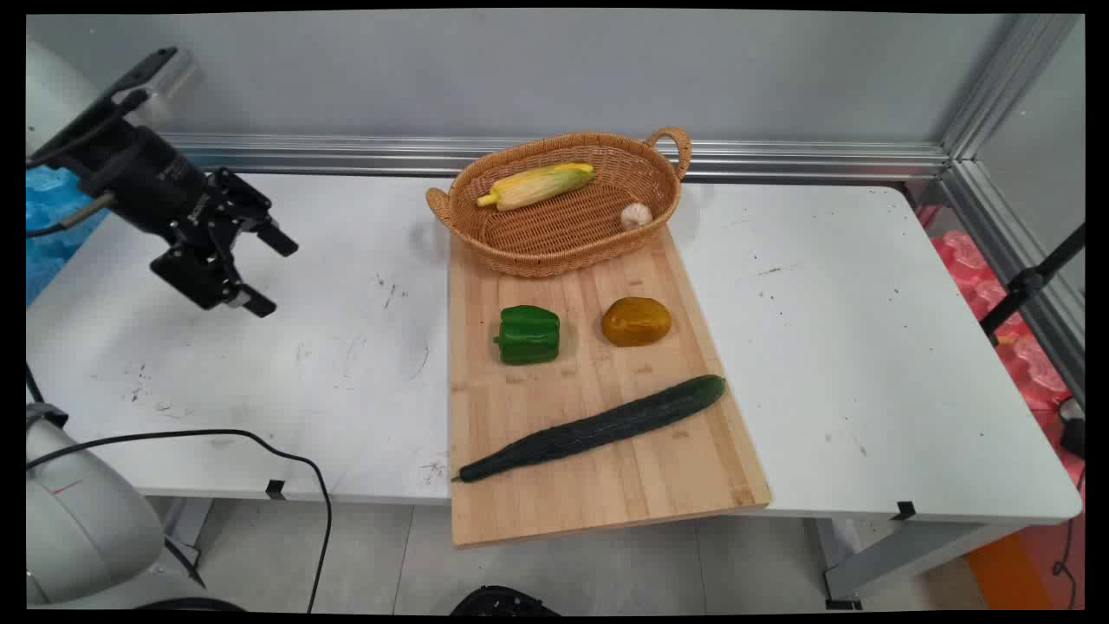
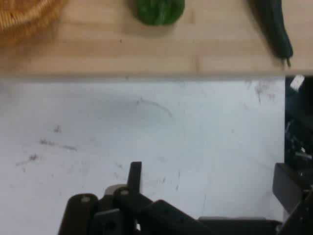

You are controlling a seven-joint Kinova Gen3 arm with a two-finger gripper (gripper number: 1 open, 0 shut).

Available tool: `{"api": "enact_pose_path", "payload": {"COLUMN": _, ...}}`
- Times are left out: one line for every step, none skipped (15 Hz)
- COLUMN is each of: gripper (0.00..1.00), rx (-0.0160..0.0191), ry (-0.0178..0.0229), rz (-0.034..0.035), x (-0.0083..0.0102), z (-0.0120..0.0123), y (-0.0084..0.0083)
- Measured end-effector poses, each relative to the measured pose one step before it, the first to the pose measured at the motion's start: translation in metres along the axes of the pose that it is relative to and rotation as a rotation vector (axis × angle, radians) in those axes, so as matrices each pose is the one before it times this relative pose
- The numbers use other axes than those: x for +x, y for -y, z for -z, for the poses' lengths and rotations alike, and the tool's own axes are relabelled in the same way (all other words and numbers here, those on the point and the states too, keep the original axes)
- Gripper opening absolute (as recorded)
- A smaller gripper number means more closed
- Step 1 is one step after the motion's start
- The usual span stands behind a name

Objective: Pick up the potato from the cutting board

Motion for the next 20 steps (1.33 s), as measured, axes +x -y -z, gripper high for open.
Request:
{"api": "enact_pose_path", "payload": {"gripper": 1.0, "rx": -0.00009, "ry": -0.01192, "rz": 0.00424, "x": 0.00421, "z": -0.00147, "y": 0.00027}}
{"api": "enact_pose_path", "payload": {"gripper": 1.0, "rx": -0.00078, "ry": -0.01453, "rz": 0.0064, "x": 0.00611, "z": -0.00281, "y": 0.00045}}
{"api": "enact_pose_path", "payload": {"gripper": 1.0, "rx": -0.00091, "ry": -0.013, "rz": 0.0086, "x": 0.00608, "z": -0.00311, "y": 0.00042}}
{"api": "enact_pose_path", "payload": {"gripper": 1.0, "rx": -0.00121, "ry": -0.01177, "rz": 0.01131, "x": 0.00821, "z": -0.00464, "y": 0.00028}}
{"api": "enact_pose_path", "payload": {"gripper": 1.0, "rx": 0.00054, "ry": -0.0139, "rz": 0.01337, "x": 0.00974, "z": -0.00573, "y": 0.00055}}
{"api": "enact_pose_path", "payload": {"gripper": 1.0, "rx": 0.00284, "ry": -0.01238, "rz": 0.01121, "x": 0.00938, "z": -0.00533, "y": 0.00063}}
{"api": "enact_pose_path", "payload": {"gripper": 1.0, "rx": 0.00411, "ry": -0.01296, "rz": 0.01165, "x": 0.01189, "z": -0.00691, "y": 0.00096}}
{"api": "enact_pose_path", "payload": {"gripper": 1.0, "rx": 0.00525, "ry": -0.01231, "rz": 0.01082, "x": 0.01271, "z": -0.00765, "y": 0.00109}}
{"api": "enact_pose_path", "payload": {"gripper": 1.0, "rx": 0.00443, "ry": -0.00938, "rz": 0.00762, "x": 0.01058, "z": -0.00688, "y": 0.00093}}
{"api": "enact_pose_path", "payload": {"gripper": 1.0, "rx": 0.0026, "ry": -0.00504, "rz": 0.0042, "x": 0.007, "z": -0.00488, "y": 0.00063}}
{"api": "enact_pose_path", "payload": {"gripper": 1.0, "rx": 0.00396, "ry": -0.00823, "rz": 0.00558, "x": 0.01028, "z": -0.00755, "y": 0.0009}}
{"api": "enact_pose_path", "payload": {"gripper": 1.0, "rx": 0.00175, "ry": -0.00382, "rz": 0.00347, "x": 0.00664, "z": -0.00543, "y": 0.0006}}
{"api": "enact_pose_path", "payload": {"gripper": 1.0, "rx": 0.00241, "ry": -0.00449, "rz": 0.00394, "x": 0.00961, "z": -0.00843, "y": 0.00082}}
{"api": "enact_pose_path", "payload": {"gripper": 1.0, "rx": 0.00249, "ry": -0.0049, "rz": 0.00386, "x": 0.01084, "z": -0.01018, "y": 0.00104}}
{"api": "enact_pose_path", "payload": {"gripper": 1.0, "rx": 0.00165, "ry": -0.00353, "rz": 0.00069, "x": 0.01072, "z": -0.01085, "y": 0.00099}}
{"api": "enact_pose_path", "payload": {"gripper": 1.0, "rx": 0.00195, "ry": -0.00321, "rz": -0.0012, "x": 0.00873, "z": -0.00934, "y": 0.00085}}
{"api": "enact_pose_path", "payload": {"gripper": 1.0, "rx": 0.00125, "ry": -0.0023, "rz": -0.00322, "x": 0.01011, "z": -0.01146, "y": 0.00109}}
{"api": "enact_pose_path", "payload": {"gripper": 1.0, "rx": 0.00055, "ry": -0.00032, "rz": -0.0041, "x": 0.00941, "z": -0.01199, "y": 0.00096}}
{"api": "enact_pose_path", "payload": {"gripper": 1.0, "rx": -0.00061, "ry": 0.00021, "rz": -0.00746, "x": 0.00759, "z": -0.01026, "y": 0.00055}}
{"api": "enact_pose_path", "payload": {"gripper": 1.0, "rx": -0.00157, "ry": 0.00208, "rz": -0.00706, "x": 0.00461, "z": -0.00706, "y": 0.00034}}
